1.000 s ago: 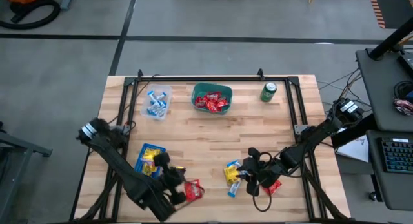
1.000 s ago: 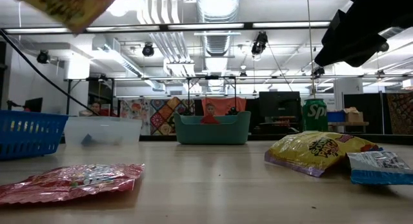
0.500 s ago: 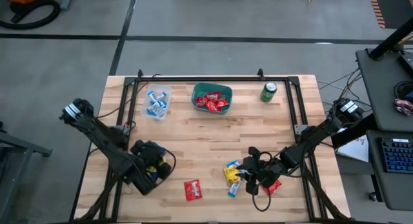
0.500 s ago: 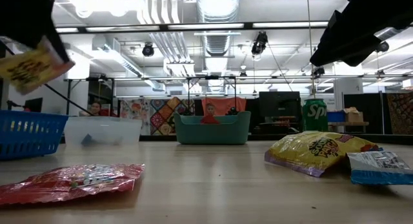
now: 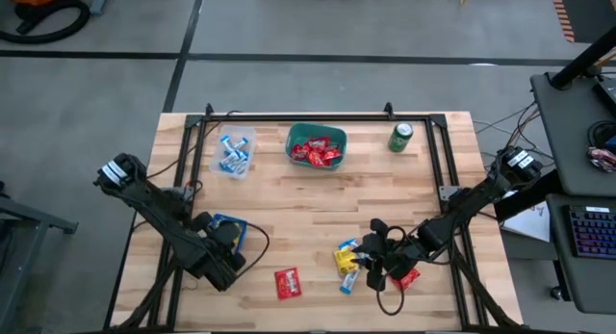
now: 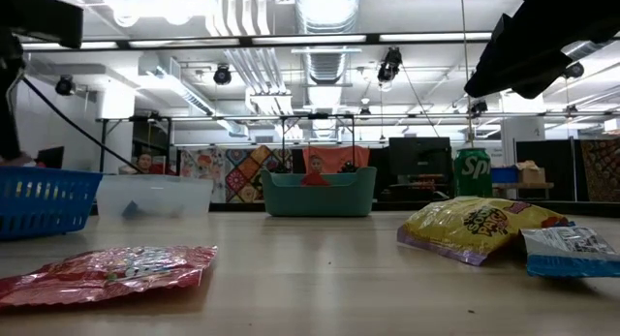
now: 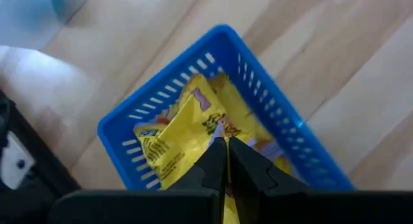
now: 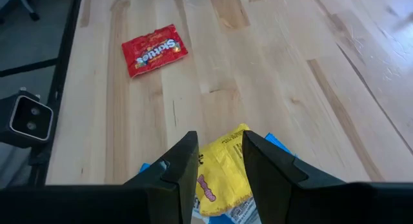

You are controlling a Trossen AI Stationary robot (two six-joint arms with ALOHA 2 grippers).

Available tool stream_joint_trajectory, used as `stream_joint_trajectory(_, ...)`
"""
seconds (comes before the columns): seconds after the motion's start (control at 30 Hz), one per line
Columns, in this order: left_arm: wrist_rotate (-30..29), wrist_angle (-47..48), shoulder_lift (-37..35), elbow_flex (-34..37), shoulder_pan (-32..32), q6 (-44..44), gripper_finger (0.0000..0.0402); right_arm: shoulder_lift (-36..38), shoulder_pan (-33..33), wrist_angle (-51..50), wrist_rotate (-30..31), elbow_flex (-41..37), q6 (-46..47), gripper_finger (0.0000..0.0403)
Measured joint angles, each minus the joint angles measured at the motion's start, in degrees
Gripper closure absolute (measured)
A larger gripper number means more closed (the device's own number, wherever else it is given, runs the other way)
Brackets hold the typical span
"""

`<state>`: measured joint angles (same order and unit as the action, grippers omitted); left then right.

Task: Sort candy
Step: Put the yellow candy into the blue basket, then put the white candy into the transparent bin

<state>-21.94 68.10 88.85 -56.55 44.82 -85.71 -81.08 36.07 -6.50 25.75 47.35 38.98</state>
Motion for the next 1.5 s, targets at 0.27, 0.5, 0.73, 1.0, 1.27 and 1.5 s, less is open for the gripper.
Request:
stream_joint_trajectory(0.27,2.0,4.0,4.2,0.0,0.0,3.2,0.0382,0.0,0.0,0.0,0.0,0.0,0.0,0.0287)
stream_joint_trajectory(0.5,3.0,4.0,4.4,-1.1,0.0,4.2,0.0328,0.0,0.0,0.0,0.0,0.0,0.0,0.0287)
stream_joint_trajectory(0.73,3.1,6.0,4.2,-6.3,0.0,7.6,0.0301,0.8,-0.1,-0.6,-3.4,0.0,0.7,0.0287)
stream_joint_trajectory(1.0,-2.6,6.5,4.2,-14.0,0.0,14.6,0.0302,2.7,-3.3,-7.4,-9.5,2.6,5.6,0.0287)
stream_joint_trajectory(1.27,-15.7,2.0,4.1,-19.3,0.2,21.8,0.0313,2.3,-5.7,-25.7,-10.0,8.8,11.2,0.0287)
stream_joint_trajectory(1.5,-24.1,-15.3,4.1,-16.5,0.1,36.9,0.0321,2.3,-5.6,-34.9,-13.0,9.5,21.2,0.0287)
